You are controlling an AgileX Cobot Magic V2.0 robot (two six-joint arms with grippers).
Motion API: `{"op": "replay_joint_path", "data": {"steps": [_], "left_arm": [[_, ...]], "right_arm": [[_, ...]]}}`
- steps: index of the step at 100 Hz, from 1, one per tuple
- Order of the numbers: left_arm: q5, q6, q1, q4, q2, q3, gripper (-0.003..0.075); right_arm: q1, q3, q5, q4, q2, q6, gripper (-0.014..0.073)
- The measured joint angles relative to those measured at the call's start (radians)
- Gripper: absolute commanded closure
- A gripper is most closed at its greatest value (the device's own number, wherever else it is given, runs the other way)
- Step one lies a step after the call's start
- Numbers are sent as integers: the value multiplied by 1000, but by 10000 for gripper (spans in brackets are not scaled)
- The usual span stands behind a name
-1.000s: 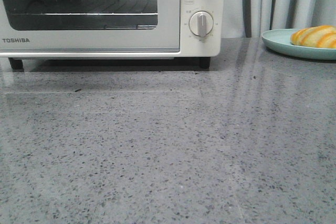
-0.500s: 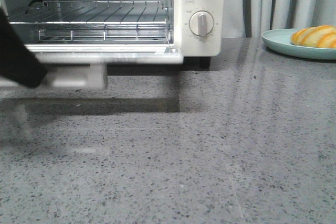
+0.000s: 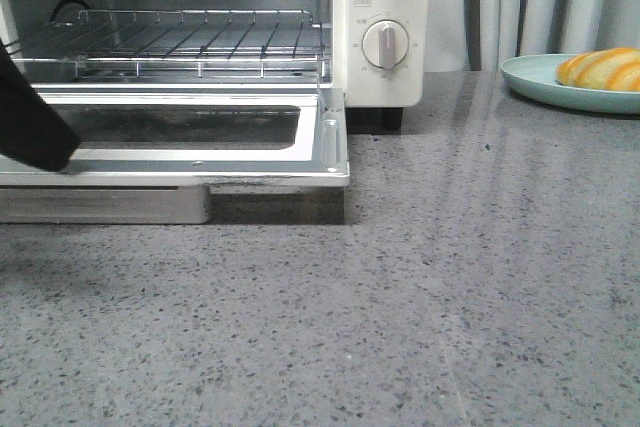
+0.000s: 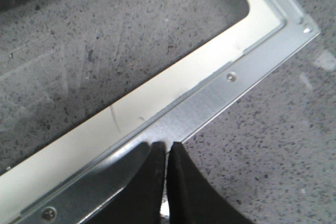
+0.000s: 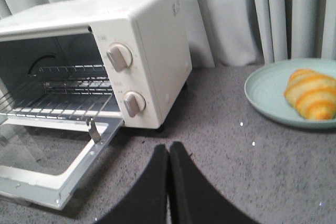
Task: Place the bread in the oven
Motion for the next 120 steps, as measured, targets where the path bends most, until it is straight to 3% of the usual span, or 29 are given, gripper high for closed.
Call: {"op": "replay_joint_path", "data": {"steps": [16,23,39,44,60,84,120], "left_arm": [[0,-2,0,-53,-169,0,742],[4,-2,0,-79,-267,0,742],[20,-2,0,-95,-484,0,742],[25,-2,0,-95,-541,0,742],[58,-2,0,-95,-673,0,742],[103,-2,0,-95,-724,0,742],[112,-2,0,-93,-724,0,742]], "right_arm": [[0,-155,118,-59,122,0,594],[0,-238,155,-78,215,5,510],[-50,-444,197,-117,450,48,215],[-80,-503,216,-123,535,54,173],[-199,-634,244,-125,752,65,183],[-361,-660,124,-129,982,69,183],[-379,-660,-119,-77,1275,71,183]]}}
